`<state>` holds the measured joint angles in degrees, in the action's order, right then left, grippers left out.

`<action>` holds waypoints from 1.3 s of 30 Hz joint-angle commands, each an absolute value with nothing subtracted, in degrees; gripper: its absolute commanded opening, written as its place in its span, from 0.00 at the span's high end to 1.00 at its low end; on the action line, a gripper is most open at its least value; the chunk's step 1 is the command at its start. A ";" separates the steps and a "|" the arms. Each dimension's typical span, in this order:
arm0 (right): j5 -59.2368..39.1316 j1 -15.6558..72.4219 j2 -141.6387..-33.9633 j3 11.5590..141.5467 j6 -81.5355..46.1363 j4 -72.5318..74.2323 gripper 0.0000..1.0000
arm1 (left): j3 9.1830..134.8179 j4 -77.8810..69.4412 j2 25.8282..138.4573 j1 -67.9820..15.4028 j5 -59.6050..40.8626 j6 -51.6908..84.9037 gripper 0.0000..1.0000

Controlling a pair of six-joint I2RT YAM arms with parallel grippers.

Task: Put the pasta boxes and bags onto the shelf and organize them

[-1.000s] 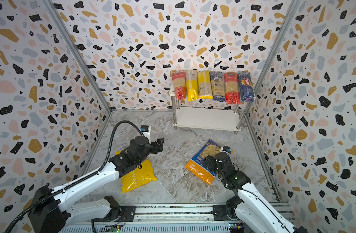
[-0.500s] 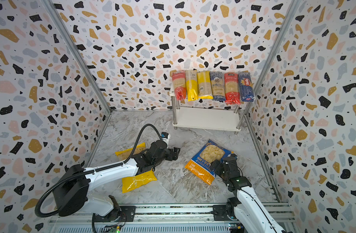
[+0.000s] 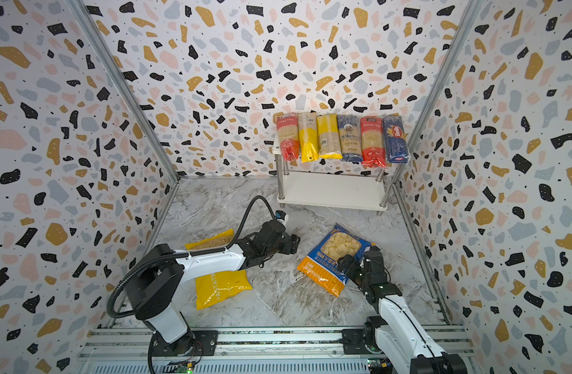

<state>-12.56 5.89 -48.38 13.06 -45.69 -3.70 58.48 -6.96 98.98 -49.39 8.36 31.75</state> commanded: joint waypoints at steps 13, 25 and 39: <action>-21.82 4.57 -62.36 12.81 -41.89 8.52 0.01 | 67.31 -7.21 109.13 -52.54 3.86 32.30 0.27; -25.05 4.61 -66.38 14.37 -39.90 11.77 0.01 | 73.79 -5.49 116.98 -55.00 0.94 32.35 0.44; -27.35 9.69 -78.17 19.86 -41.20 21.55 0.01 | 73.95 -8.92 120.58 -55.55 -5.88 31.72 0.49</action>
<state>-24.86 7.18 -75.48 18.76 -40.42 23.73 74.00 -5.80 119.15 -54.81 -0.93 32.25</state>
